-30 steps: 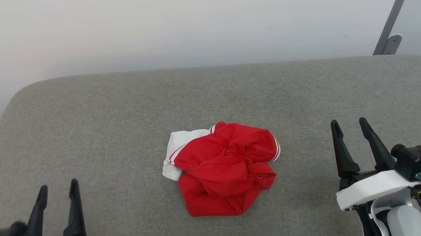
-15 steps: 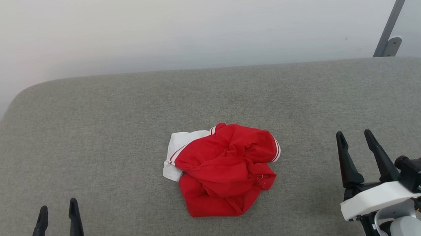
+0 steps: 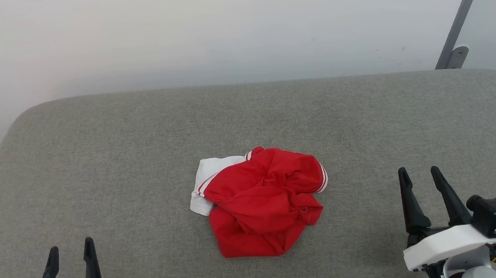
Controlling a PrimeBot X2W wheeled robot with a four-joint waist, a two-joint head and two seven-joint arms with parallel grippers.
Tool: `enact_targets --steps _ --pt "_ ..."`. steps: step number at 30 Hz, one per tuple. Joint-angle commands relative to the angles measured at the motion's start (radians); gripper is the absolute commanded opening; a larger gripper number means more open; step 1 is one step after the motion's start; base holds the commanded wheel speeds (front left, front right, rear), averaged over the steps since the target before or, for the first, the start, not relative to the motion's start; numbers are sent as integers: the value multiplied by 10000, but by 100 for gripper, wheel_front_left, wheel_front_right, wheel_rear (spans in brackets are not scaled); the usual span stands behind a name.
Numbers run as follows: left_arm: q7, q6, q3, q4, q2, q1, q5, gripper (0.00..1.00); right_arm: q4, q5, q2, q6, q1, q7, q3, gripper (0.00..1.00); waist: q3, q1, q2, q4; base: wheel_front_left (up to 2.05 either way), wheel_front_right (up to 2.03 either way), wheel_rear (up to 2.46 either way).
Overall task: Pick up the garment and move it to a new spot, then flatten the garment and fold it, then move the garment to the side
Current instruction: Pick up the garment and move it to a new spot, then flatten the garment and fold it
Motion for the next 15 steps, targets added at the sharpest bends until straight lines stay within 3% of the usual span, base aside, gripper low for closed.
enact_targets --steps 1,15 --pt "-55 -42 59 3 -33 53 85 100 -8 25 -4 1 71 -43 -2 100 -6 0 -1 -6 0 0 0" --pt "-55 -226 100 -7 -198 106 453 100 -79 102 -3 1 190 87 50 100 -24 0 -1 -11 0 0 0"
